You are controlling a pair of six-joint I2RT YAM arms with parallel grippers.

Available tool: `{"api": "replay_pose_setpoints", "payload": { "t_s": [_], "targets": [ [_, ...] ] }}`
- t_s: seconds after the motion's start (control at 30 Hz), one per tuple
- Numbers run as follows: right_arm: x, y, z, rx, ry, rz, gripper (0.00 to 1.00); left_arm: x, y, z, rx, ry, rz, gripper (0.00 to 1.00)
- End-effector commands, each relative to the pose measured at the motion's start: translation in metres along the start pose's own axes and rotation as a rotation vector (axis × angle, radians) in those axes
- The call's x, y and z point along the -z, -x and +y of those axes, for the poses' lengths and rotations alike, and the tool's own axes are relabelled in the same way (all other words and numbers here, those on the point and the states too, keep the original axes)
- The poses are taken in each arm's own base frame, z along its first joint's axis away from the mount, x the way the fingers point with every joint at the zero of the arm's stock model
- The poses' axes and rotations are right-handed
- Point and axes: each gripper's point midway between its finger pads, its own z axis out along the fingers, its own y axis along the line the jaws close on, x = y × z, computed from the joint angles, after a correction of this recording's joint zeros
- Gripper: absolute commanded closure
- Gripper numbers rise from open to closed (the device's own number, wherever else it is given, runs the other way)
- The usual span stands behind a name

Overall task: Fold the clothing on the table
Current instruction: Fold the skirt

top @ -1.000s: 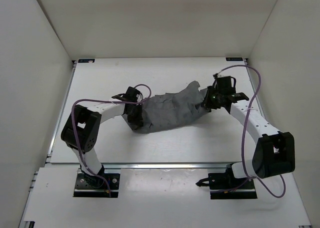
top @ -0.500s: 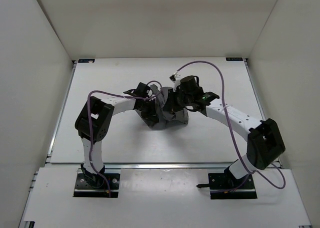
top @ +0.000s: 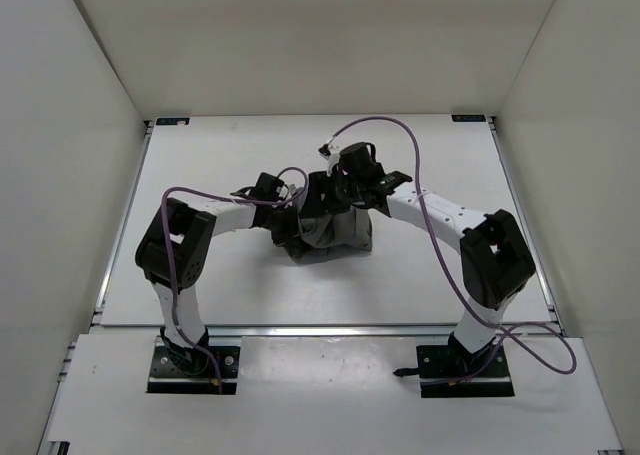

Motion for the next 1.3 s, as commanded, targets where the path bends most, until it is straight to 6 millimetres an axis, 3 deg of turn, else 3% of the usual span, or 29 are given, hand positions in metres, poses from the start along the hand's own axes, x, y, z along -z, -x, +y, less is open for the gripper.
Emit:
{"api": "replay_pose_setpoints", "payload": {
  "t_s": [0.0,0.03,0.07,0.13,0.17,0.23,0.3,0.33,0.37,0.47,0.57,0.6,0.67,0.77,0.83,0.93,1.03,1.07,1.2,1.27],
  "targets": [
    [0.034,0.051,0.046,0.055,0.139,-0.145,0.4,0.027,-0.002,0.004,-0.002,-0.002,-0.012,1.0],
    [0.052,0.066,0.054,0.072,0.146,-0.209,0.27,0.034,-0.003,0.006,-0.003,0.01,-0.02,1.0],
    [0.06,0.074,0.052,0.07,0.139,-0.24,0.21,0.041,-0.006,0.012,0.006,0.025,-0.019,1.0],
    [0.092,0.095,0.053,0.065,0.124,-0.321,0.19,0.062,0.004,0.017,-0.006,0.044,-0.087,0.94],
    [0.101,0.098,0.044,0.055,0.097,-0.33,0.23,0.074,0.004,0.013,-0.011,0.045,-0.113,0.86],
    [0.109,0.096,0.018,0.037,-0.002,-0.338,0.34,0.098,0.015,0.026,-0.003,0.083,-0.181,0.7],
    [0.107,0.085,-0.021,-0.024,-0.101,-0.315,0.67,0.117,0.019,0.03,-0.009,0.106,-0.233,0.51],
    [0.103,0.076,-0.033,-0.056,-0.12,-0.286,0.71,0.13,0.024,0.032,-0.018,0.114,-0.27,0.47],
    [0.098,0.072,-0.044,-0.068,-0.133,-0.273,0.82,0.143,0.03,0.033,-0.015,0.121,-0.315,0.41],
    [0.076,0.049,-0.056,-0.079,-0.147,-0.207,0.94,0.153,0.036,0.015,-0.059,0.06,-0.368,0.36],
    [0.058,0.035,-0.065,-0.09,-0.147,-0.152,0.97,0.147,0.034,-0.019,-0.113,-0.08,-0.391,0.4],
    [0.05,0.029,-0.069,-0.091,-0.148,-0.135,0.98,0.143,0.034,-0.038,-0.146,-0.136,-0.396,0.45],
    [0.039,0.023,-0.072,-0.082,-0.146,-0.101,1.0,0.134,0.033,-0.056,-0.181,-0.175,-0.386,0.54],
    [0.031,0.014,-0.079,-0.073,-0.148,-0.077,1.0,0.116,0.032,-0.083,-0.25,-0.183,-0.378,0.73],
    [0.025,0.007,-0.081,-0.056,-0.149,-0.054,1.0,0.102,0.035,-0.086,-0.266,-0.165,-0.408,0.88],
    [0.019,-0.005,-0.091,-0.035,-0.168,-0.001,1.0,0.084,0.044,-0.074,-0.243,-0.107,-0.476,1.0],
    [0.012,-0.016,-0.099,-0.02,-0.184,0.042,1.0,0.058,0.047,-0.042,-0.194,0.02,-0.456,1.0],
    [0.011,-0.019,-0.101,-0.024,-0.19,0.047,1.0,0.057,0.051,-0.037,-0.193,0.048,-0.453,1.0],
    [0.017,-0.019,-0.113,-0.055,-0.183,0.015,1.0,0.046,0.034,0.01,-0.149,0.188,-0.361,1.0],
    [0.02,-0.015,-0.118,-0.06,-0.184,-0.006,1.0,0.048,0.032,0.02,-0.128,0.198,-0.354,1.0]
  ]
}}
